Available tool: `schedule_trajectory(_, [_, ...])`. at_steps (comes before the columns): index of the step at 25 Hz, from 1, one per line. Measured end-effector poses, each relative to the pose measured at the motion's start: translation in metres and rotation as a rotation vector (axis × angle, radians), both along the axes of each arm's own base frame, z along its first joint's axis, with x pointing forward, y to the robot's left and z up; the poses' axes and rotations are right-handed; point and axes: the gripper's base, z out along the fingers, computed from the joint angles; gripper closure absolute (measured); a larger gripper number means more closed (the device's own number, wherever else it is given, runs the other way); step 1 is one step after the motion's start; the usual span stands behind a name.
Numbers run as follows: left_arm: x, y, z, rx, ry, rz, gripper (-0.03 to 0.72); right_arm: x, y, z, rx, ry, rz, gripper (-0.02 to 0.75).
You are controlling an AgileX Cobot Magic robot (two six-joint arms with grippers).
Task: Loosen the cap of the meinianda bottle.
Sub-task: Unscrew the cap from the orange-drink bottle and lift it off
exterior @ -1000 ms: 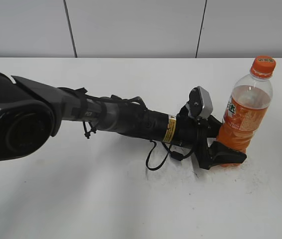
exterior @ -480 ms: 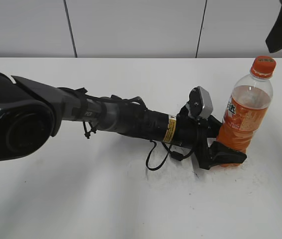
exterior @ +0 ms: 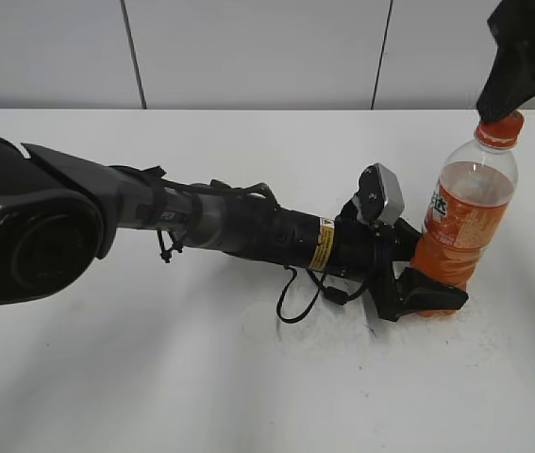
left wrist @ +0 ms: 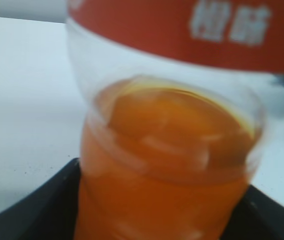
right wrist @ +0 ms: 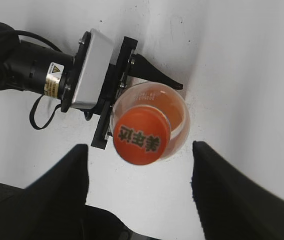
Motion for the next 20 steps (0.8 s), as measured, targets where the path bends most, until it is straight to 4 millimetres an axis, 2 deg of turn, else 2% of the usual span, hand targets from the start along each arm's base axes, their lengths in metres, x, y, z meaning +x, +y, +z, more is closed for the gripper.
schedule_trajectory(4, [0.000, 0.000, 0.000, 0.000, 0.000, 0.000, 0.134, 0.011, 0.003, -0.016, -0.013, 0.051, -0.001, 0.263])
schedule_trajectory(8, [0.000, 0.000, 0.000, 0.000, 0.000, 0.000, 0.134, 0.015, 0.004, -0.022, -0.018, 0.070, -0.003, 0.268])
schedule_trajectory(10, [0.000, 0.000, 0.000, 0.000, 0.000, 0.000, 0.134, 0.015, 0.004, -0.022, -0.018, 0.072, -0.003, 0.288])
schedule_trajectory(16, [0.000, 0.000, 0.000, 0.001, 0.000, 0.001, 0.134, 0.015, 0.004, -0.023, -0.028, 0.064, 0.037, 0.453])
schedule_trajectory(20, [0.000, 0.000, 0.000, 0.001, 0.000, 0.001, 0.134, 0.016, 0.004, -0.022, -0.053, 0.042, 0.119, 0.457])
